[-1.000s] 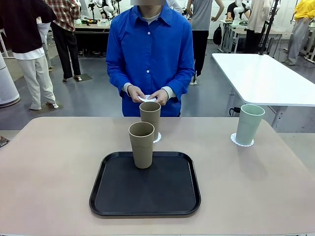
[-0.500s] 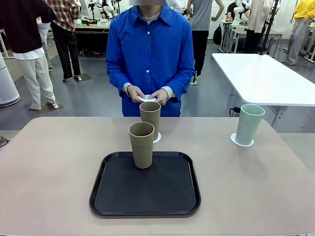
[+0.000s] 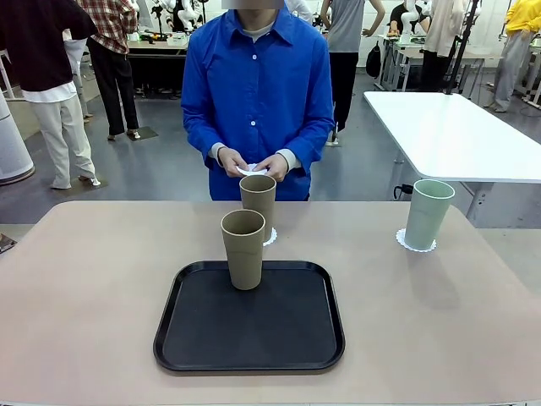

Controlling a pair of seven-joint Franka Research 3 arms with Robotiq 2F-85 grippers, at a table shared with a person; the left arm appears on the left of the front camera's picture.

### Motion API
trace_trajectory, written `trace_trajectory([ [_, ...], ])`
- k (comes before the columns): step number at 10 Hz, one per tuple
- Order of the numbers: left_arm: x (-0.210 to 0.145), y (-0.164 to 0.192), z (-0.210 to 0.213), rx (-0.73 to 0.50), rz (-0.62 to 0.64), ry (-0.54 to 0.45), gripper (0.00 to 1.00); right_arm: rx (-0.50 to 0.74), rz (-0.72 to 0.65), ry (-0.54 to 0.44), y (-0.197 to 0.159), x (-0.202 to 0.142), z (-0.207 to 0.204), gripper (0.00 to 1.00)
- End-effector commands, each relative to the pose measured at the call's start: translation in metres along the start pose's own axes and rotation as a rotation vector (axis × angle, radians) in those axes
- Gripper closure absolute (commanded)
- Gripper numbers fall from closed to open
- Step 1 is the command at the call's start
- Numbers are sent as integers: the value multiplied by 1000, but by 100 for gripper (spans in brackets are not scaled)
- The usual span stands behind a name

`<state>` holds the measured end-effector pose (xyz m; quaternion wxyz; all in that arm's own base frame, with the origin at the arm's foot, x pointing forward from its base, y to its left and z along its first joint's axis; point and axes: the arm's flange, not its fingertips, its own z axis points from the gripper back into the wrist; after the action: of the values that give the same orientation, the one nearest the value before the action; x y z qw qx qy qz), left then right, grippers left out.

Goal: Place coasters on the table and set cups on them.
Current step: Take one Reusable plastic cup from the Flat Tray and place it on a coaster set by the human.

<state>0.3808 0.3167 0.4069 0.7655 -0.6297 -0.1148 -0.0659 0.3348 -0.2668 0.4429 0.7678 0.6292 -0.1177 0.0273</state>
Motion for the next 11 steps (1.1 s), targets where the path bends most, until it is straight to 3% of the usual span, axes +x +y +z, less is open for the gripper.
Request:
trace_trajectory([
  [1,-1,-3,1,-3,-2,1,0,-66,-19,-7,-1,1,0,0],
  [4,-1,-3,1,-3,-2,1,0,-113,-32,-2,-10,2,-4,0],
  [5,-1,-3,1,-3,-2,1,0,-60,-5,-11,-6,5,2,0],
  [11,-1,-3,1,-3,-2,1,0,-60,-5,-11,-6,5,2,0],
])
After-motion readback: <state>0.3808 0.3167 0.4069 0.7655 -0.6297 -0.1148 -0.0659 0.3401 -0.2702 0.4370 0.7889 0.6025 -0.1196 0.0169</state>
